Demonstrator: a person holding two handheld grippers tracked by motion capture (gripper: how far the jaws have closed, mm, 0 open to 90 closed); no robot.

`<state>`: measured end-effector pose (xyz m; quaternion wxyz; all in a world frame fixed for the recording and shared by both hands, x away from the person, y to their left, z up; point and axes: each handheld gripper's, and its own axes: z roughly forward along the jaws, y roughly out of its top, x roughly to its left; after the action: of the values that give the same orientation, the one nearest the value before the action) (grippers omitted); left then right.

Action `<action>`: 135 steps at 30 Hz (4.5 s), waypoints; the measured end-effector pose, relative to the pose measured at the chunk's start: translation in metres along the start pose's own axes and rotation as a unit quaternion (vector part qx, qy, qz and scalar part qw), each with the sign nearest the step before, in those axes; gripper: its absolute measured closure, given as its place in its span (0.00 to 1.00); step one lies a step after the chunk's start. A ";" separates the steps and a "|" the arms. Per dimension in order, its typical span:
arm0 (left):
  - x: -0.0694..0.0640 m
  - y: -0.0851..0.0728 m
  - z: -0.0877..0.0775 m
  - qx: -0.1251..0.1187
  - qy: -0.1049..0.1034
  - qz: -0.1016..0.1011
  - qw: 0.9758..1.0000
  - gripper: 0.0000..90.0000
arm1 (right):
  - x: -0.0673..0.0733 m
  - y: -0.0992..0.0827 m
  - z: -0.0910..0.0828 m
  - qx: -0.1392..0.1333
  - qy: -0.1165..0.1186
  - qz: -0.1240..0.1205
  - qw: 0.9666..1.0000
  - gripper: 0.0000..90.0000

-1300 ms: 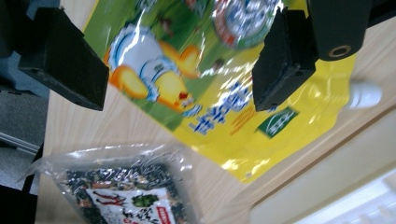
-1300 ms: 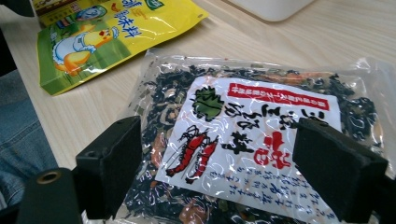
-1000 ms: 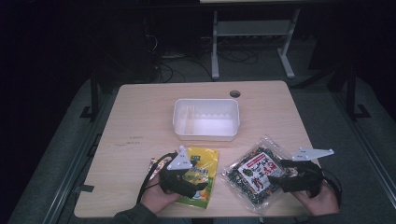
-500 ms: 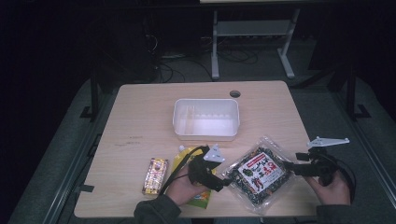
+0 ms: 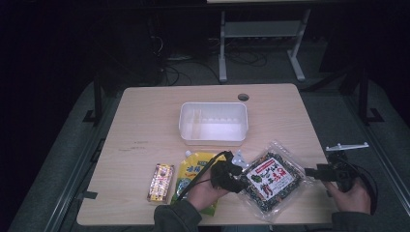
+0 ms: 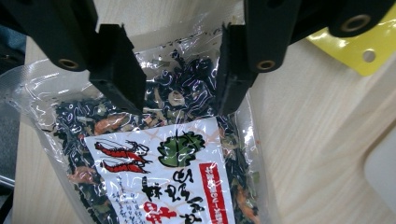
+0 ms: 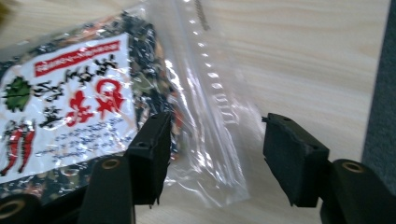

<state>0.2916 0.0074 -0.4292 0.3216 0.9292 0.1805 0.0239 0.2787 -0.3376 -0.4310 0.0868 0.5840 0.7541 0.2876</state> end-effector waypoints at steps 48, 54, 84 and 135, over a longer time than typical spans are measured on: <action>0.016 0.002 0.009 0.001 -0.005 -0.050 0.999 0.30 | 0.020 0.008 -0.047 -0.057 0.016 -0.016 0.998 1.00; 0.031 0.000 0.007 -0.015 -0.037 -0.081 0.996 0.21 | 0.038 0.019 -0.074 -0.085 0.028 -0.050 0.995 1.00; 0.065 -0.017 -0.008 -0.043 -0.177 -0.098 0.978 0.75 | 0.059 0.067 -0.096 -0.125 0.164 -0.105 0.973 1.00; 0.043 -0.019 -0.022 -0.072 -0.113 -0.026 0.991 0.82 | 0.040 0.077 -0.007 -0.028 0.287 -0.101 0.952 0.69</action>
<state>0.3226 0.0488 -0.4263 0.4067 0.8952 0.1651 -0.0765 0.3275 -0.2913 -0.3761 -0.0883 0.3952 0.7940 0.4534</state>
